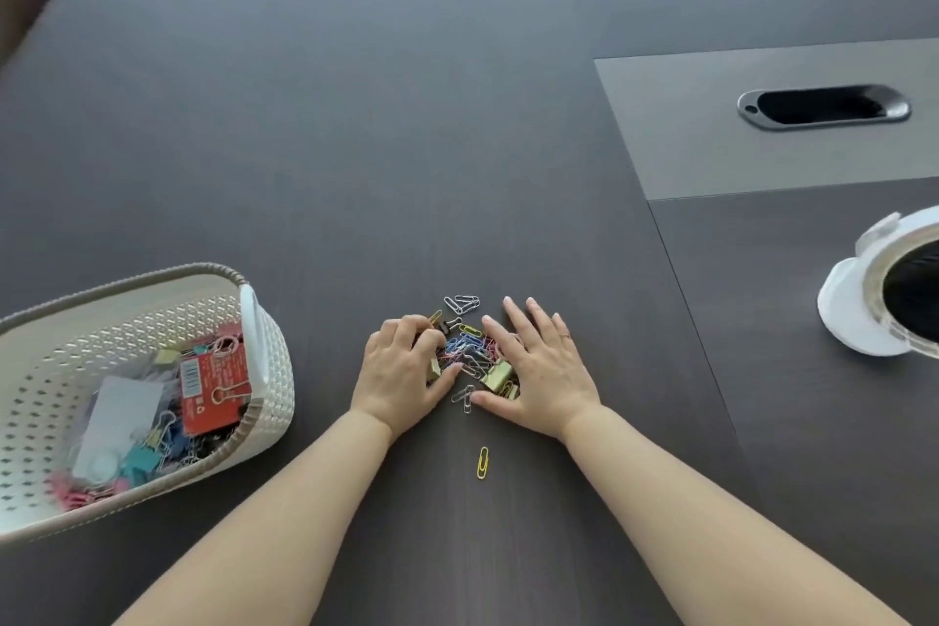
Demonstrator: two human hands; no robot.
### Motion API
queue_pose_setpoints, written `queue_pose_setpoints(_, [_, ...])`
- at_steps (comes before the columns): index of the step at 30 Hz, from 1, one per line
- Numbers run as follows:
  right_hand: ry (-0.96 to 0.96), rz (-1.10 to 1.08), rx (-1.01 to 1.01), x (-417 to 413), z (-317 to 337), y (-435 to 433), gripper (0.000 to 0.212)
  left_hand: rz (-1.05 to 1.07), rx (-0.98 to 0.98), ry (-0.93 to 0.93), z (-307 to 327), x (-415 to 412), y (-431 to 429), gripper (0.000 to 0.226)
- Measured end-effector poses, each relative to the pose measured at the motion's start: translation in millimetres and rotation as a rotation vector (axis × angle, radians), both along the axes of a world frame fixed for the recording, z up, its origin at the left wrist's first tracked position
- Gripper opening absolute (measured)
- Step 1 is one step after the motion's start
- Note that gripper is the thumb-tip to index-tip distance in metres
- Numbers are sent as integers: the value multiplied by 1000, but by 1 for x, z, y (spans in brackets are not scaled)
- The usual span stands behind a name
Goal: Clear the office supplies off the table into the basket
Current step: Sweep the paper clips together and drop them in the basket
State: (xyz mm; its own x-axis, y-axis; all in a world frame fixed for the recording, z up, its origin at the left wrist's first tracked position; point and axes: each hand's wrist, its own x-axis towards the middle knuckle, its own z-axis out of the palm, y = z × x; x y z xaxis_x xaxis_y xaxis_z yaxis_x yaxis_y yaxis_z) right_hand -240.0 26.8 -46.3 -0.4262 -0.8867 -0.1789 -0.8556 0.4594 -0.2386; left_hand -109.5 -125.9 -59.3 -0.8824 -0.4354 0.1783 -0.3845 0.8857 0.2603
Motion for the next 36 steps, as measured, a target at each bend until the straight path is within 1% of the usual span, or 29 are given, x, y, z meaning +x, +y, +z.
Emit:
queue_pose_setpoints(3, [16,-47,-115,3,-2,0,73,35,-22,-13,4,1,3,40])
queue_pose_setpoints(6, [103,-95,-248,11,-5,4,49,34,-10,-50,9,2,8,40])
queue_pose_setpoints(9, [132,-141,-303,20,-4,8,39,2,-34,-82,13,9,14,39])
queue_pose_setpoints(12, [154,-126,-298,24,-2,12,35,-54,-19,-97,16,14,16,32])
queue_pose_setpoints(14, [133,-102,-265,25,2,13,31,-65,11,-122,20,18,17,33])
queue_pose_setpoints(17, [19,-139,-217,27,11,16,35,53,99,-192,36,22,17,41])
queue_pose_setpoints(19, [-68,-195,-173,28,23,17,33,103,117,-143,46,25,17,44])
queue_pose_setpoints(22, [-139,-250,-146,34,38,17,35,109,160,-40,67,30,17,44])
queue_pose_setpoints(24, [-168,-282,-202,40,50,14,35,70,165,24,79,34,17,47])
queue_pose_setpoints(28, [-238,-348,-329,54,75,4,35,50,177,131,115,51,11,36])
queue_pose_setpoints(30, [-274,-372,-387,61,87,-3,34,70,150,187,132,65,1,36])
queue_pose_setpoints(33, [-310,-397,-463,72,102,-17,31,170,132,189,151,89,-24,34])
queue_pose_setpoints(36, [-303,-387,-536,87,121,-35,32,261,75,132,159,117,-60,38])
